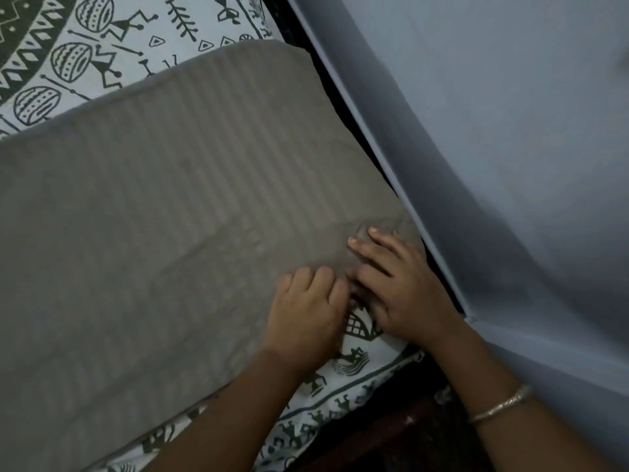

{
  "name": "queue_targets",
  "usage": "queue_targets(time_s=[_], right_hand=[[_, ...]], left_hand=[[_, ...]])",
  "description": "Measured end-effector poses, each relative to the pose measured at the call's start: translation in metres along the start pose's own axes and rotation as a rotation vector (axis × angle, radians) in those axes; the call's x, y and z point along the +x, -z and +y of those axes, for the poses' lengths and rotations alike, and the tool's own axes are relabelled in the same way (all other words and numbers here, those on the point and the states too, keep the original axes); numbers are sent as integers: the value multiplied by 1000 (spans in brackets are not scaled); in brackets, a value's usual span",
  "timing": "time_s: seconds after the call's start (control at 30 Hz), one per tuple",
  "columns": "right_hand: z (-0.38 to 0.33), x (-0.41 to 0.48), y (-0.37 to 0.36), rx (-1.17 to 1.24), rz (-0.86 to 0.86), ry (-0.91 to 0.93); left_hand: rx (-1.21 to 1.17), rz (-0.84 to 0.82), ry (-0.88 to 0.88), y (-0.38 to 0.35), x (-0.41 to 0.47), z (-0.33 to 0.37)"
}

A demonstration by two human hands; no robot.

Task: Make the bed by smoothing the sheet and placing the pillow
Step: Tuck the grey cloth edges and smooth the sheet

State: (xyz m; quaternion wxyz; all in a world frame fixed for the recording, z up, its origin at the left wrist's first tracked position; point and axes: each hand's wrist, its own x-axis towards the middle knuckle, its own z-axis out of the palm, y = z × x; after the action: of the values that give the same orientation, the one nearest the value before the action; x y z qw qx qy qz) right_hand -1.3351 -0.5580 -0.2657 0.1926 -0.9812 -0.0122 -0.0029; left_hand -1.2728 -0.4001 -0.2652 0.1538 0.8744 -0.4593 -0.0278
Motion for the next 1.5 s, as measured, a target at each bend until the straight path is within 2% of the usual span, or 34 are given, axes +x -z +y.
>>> queue_targets(time_s=[0.1, 0.23, 0.33, 0.47, 0.53, 0.6, 0.67, 0.73, 0.83, 0.87, 0.93, 1.0, 1.03, 1.07, 1.13, 1.27, 1.3, 1.43, 1.5], right_hand=[[3, 3, 2, -33, 127, -19], [3, 2, 10, -94, 92, -69], [0, 13, 22, -116, 33, -127], [-13, 42, 30, -144, 134, -192], [-22, 56, 21, -95, 167, -152], [-24, 64, 10, -47, 123, -107], [-19, 67, 6, -63, 104, -123], [-12, 69, 14, -124, 78, -213], [-9, 80, 24, -187, 81, -326], [-10, 87, 24, -187, 119, -303], [-20, 104, 19, -129, 167, -209], [-24, 117, 6, -52, -8, -154], [-22, 119, -1, -67, -133, -147], [-17, 120, -7, -110, -221, -145], [-2, 118, -15, -144, -271, -198], [13, 125, -8, 28, -289, -568], [9, 122, -6, 9, -273, -590], [-12, 86, -8, -149, -216, -347], [-9, 72, -8, -115, -226, -430]], left_hand=[[-64, -36, 93, 2, 9, 6], [-63, -127, 141, 5, 10, 8], [-121, -136, 105, 1, 11, 6], [-231, -108, 62, 10, 16, -7], [-251, -20, 218, 16, 24, -19], [-166, -2, 341, 13, 34, -31], [-83, -103, 296, 6, 36, -31], [-111, -187, 172, 3, 32, -26], [-157, -141, 39, 12, 37, -33], [-159, -89, 73, 14, 42, -39], [-137, -11, 258, 16, 52, -58], [-44, -45, 426, 11, 55, -73], [4, -89, 446, 5, 54, -77], [39, -130, 436, 1, 52, -80], [83, -162, 412, -6, 49, -80], [118, -185, 311, -6, 40, -77], [115, -181, 285, -6, 35, -75], [76, -201, 223, -7, 6, -56], [49, -227, 175, -7, -8, -45]])
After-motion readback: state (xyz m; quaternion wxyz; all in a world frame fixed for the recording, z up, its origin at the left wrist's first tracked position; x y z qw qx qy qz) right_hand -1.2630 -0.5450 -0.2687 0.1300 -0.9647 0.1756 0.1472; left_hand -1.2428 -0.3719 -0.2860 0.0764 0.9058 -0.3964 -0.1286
